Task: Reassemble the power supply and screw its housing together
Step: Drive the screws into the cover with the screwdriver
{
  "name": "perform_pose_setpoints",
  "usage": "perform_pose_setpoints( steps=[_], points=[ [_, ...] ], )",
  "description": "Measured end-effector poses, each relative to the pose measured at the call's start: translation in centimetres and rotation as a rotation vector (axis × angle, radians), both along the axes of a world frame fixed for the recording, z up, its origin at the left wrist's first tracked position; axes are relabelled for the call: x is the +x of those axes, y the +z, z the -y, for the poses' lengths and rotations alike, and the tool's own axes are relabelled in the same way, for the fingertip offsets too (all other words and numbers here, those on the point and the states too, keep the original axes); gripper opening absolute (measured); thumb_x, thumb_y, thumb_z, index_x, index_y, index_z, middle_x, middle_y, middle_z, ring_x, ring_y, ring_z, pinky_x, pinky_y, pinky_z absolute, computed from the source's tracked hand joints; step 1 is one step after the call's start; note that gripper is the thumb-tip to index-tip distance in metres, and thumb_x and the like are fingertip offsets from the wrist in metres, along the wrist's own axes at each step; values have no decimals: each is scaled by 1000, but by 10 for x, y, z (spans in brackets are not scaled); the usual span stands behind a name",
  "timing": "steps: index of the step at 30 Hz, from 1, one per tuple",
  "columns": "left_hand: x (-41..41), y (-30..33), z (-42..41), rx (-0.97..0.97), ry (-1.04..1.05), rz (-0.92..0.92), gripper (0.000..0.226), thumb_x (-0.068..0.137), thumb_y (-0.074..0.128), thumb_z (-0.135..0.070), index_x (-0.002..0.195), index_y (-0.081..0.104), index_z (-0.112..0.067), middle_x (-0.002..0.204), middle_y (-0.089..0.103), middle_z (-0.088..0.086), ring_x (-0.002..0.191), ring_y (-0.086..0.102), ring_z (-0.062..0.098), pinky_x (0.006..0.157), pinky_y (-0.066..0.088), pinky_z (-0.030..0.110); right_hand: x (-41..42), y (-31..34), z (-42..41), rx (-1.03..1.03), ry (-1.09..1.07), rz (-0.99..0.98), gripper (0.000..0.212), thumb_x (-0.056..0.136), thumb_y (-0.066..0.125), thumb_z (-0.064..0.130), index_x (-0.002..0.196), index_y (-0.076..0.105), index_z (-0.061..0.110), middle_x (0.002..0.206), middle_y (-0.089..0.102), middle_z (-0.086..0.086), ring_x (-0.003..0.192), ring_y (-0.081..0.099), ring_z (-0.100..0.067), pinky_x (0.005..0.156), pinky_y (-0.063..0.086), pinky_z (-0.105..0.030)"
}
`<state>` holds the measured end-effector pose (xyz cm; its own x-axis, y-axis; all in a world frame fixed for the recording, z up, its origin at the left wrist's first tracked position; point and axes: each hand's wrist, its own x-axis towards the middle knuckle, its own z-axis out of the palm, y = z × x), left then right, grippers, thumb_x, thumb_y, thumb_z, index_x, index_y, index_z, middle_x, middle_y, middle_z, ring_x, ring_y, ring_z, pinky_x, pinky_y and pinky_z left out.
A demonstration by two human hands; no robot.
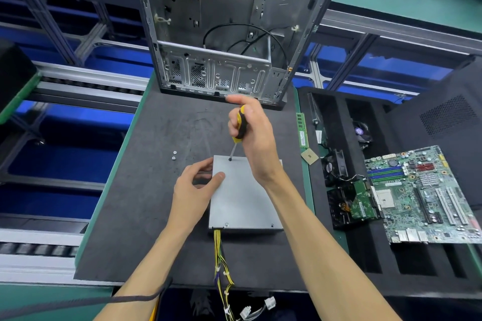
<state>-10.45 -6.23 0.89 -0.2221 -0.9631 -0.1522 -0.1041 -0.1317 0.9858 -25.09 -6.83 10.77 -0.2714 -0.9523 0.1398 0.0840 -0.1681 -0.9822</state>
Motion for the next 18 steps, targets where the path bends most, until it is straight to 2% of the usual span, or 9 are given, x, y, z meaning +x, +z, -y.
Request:
perform_pose_setpoints(
  steps=[3, 5, 6, 8, 10, 12, 15, 16, 18],
  points=[
    [0, 0, 0, -3, -1, 5, 31, 88, 77, -22, 113, 67, -38, 112, 68, -11, 94, 66, -3, 73, 52, 9, 0, -1, 2, 36, -23, 15, 28, 100, 40, 34, 104, 65, 22, 80, 58, 8, 78, 52, -14, 73, 39, -29],
    [0, 0, 0, -7, -1, 6, 31, 88, 77, -22, 115, 68, -35, 112, 68, -10, 93, 66, -3, 73, 52, 9, 1, -1, 2, 34, -29, 8, 11, 97, 53, 29, 105, 53, 21, 84, 65, 6, 80, 61, -16, 75, 45, -29],
    [0, 0, 0, -9, -2, 9, 32, 88, 77, -22, 116, 68, -34, 113, 68, -10, 93, 66, -3, 73, 51, 8, 2, -1, 2, 22, -35, -7, 17, 95, 58, 26, 106, 46, 21, 83, 64, 4, 76, 61, -15, 73, 47, -25],
    [0, 1, 0, -11, -4, 12, 31, 88, 77, -23, 116, 67, -35, 113, 68, -10, 93, 65, -5, 73, 50, 7, 3, -1, 1, 7, -23, -22, 24, 95, 58, 26, 113, 44, 20, 77, 55, 2, 69, 52, -14, 69, 45, -21],
    [0, 2, 0, -10, -5, 13, 31, 88, 77, -22, 115, 66, -36, 114, 67, -10, 94, 65, -5, 73, 50, 7, 3, 1, -1, 4, 3, -1, 25, 101, 45, 29, 120, 55, 18, 78, 50, 3, 72, 45, -15, 69, 40, -23],
    [0, 2, 0, -9, -7, 19, 32, 89, 77, -23, 115, 66, -37, 114, 67, -11, 94, 64, -6, 73, 50, 6, 3, 2, 0, 31, -8, 15, 29, 103, 38, 29, 113, 62, 16, 82, 54, 4, 76, 49, -14, 72, 40, -25],
    [0, 2, -1, -6, -3, 8, 31, 88, 77, -22, 114, 67, -37, 113, 68, -11, 94, 65, -5, 72, 49, 6, 3, 2, -1, 45, -39, -11, 12, 100, 53, 23, 107, 46, 16, 82, 60, -3, 74, 58, -13, 71, 46, -21],
    [0, 2, -1, -6, -3, 9, 31, 88, 77, -22, 114, 67, -37, 113, 68, -11, 94, 65, -4, 72, 49, 6, 4, 2, -2, 42, -48, -30, 19, 98, 57, 22, 108, 42, 17, 77, 56, -2, 70, 55, -12, 68, 45, -19],
    [0, 1, -1, -1, -1, 6, 31, 88, 77, -22, 115, 68, -35, 114, 68, -11, 94, 66, -3, 72, 50, 6, 5, 4, -2, 28, -31, -19, 17, 98, 52, 28, 111, 46, 17, 73, 45, 3, 67, 42, -12, 65, 38, -21]
  ],
)
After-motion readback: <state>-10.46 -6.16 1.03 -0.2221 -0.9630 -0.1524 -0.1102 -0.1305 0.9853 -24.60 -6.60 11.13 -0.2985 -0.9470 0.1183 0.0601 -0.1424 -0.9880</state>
